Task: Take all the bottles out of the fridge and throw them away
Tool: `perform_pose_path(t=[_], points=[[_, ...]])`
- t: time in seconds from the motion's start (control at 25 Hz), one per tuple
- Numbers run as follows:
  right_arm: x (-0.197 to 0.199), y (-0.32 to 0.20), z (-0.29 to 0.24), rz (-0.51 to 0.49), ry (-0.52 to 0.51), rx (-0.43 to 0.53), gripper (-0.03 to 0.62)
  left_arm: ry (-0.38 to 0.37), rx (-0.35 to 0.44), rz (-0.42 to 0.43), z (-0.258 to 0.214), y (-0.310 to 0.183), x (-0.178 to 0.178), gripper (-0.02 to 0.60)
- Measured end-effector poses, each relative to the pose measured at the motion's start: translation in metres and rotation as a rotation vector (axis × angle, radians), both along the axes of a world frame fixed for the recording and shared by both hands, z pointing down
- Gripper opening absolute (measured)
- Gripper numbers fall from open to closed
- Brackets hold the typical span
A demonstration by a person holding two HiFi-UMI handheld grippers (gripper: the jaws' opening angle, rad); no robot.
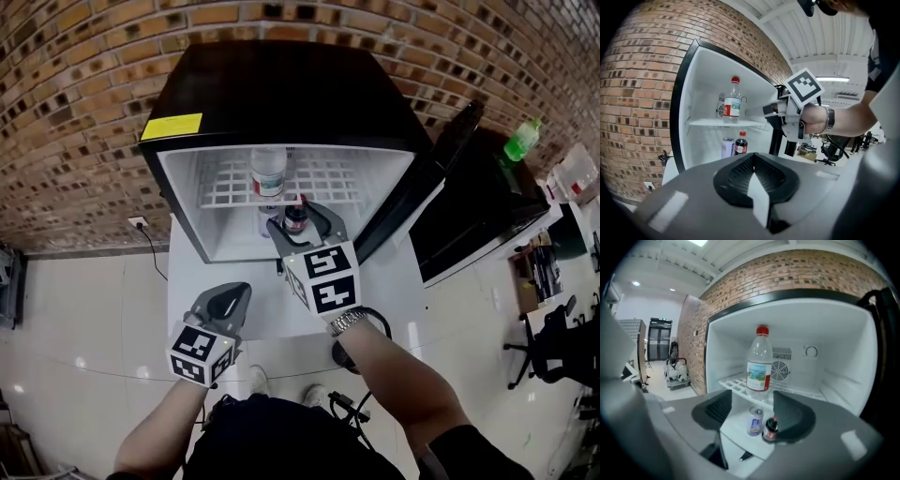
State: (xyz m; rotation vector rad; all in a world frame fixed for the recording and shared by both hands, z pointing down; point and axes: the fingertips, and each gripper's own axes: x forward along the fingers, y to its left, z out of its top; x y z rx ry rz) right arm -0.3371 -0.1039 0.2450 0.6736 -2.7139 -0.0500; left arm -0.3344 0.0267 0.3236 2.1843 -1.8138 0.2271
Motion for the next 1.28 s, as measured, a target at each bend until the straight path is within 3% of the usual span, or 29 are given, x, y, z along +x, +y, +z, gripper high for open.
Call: perform_pose_path(t=[0.24, 0.64, 1.0, 1.28], points=[[-0.045, -0.028, -0.012, 0.016, 0.021, 0.004, 0.315, 0.0, 0.01, 0.005, -0.005, -0.004, -0.019, 0.004], [-0.078, -0.06, 0.002, 0.06, 0.056, -0.018, 0.319, 0.004, -0.005, -0.017, -0.001, 0.0, -0.043, 0.003], [-0.068, -0.046, -0.001, 0.049, 0.01, -0.017, 0.293, 0.012, -0.016, 0.001, 0.005, 0.0, -0.033, 0.004], [-0.032, -0.02, -0.001, 0.03, -0.007, -0.017, 0.287, 0.015, -0.024, 0.038, 0.007, -0.004, -0.01, 0.004]])
